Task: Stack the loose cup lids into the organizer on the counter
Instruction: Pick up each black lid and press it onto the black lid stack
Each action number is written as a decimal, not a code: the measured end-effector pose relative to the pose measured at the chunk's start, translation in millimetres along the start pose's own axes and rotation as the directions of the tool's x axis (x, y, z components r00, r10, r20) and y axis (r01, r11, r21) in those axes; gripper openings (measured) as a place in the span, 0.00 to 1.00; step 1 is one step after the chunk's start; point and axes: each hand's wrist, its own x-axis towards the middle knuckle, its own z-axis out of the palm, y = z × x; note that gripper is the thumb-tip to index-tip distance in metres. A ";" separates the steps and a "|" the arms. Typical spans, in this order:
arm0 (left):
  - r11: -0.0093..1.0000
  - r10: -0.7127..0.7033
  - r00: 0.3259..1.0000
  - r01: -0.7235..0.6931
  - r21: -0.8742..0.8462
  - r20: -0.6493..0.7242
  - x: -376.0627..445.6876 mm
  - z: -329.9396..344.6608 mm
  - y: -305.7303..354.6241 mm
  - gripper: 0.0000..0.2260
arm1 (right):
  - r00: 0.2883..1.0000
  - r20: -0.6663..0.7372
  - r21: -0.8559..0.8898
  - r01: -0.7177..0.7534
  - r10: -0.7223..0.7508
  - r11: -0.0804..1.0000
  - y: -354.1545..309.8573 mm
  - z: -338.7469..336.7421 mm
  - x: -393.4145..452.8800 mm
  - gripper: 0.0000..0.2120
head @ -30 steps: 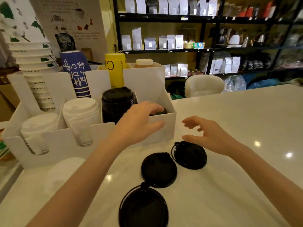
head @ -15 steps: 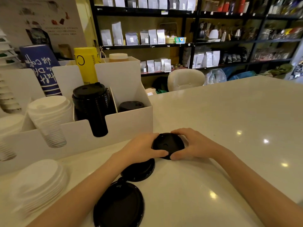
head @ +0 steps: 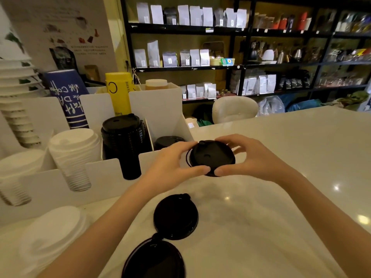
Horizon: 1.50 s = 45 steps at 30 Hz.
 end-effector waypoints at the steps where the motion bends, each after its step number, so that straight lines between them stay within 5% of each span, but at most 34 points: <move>1: 1.000 0.009 0.999 -0.010 -0.015 -0.043 0.8 -7.3 -0.3 0.26 | 0.999 -0.027 0.010 0.028 -0.027 1.000 -7.3 -2.5 4.6 0.37; 7: 0.998 0.042 0.962 -0.054 -0.038 -0.271 6.7 -47.0 -12.7 0.23 | 0.979 -0.147 0.057 0.151 -0.141 0.987 -40.7 7.8 45.7 0.39; 15: 0.999 0.030 0.793 0.002 0.052 -0.608 9.2 -83.6 -38.5 0.12 | 0.936 -0.338 0.211 0.181 -0.102 0.961 -74.9 62.8 100.7 0.33; 24: 0.997 -0.066 0.774 0.022 -0.077 -0.630 2.9 -104.4 -38.3 0.22 | 0.918 -0.375 0.427 0.292 -0.127 0.856 -110.5 91.6 116.5 0.13; 28: 0.996 -0.088 0.763 0.066 -0.059 -0.640 2.4 -111.9 -45.4 0.25 | 0.927 -0.341 0.415 0.299 -0.157 0.859 -107.4 93.9 115.5 0.13; 33: 0.991 -0.135 0.852 0.110 -0.078 -0.505 2.2 -118.1 -59.7 0.22 | 0.949 -0.263 0.361 0.264 -0.174 0.894 -99.1 95.1 118.2 0.12; 45: 0.987 -0.092 0.909 0.136 0.081 -0.406 4.0 -117.9 -70.8 0.21 | 0.986 -0.120 0.386 0.152 -0.114 0.910 -84.3 98.6 123.7 0.16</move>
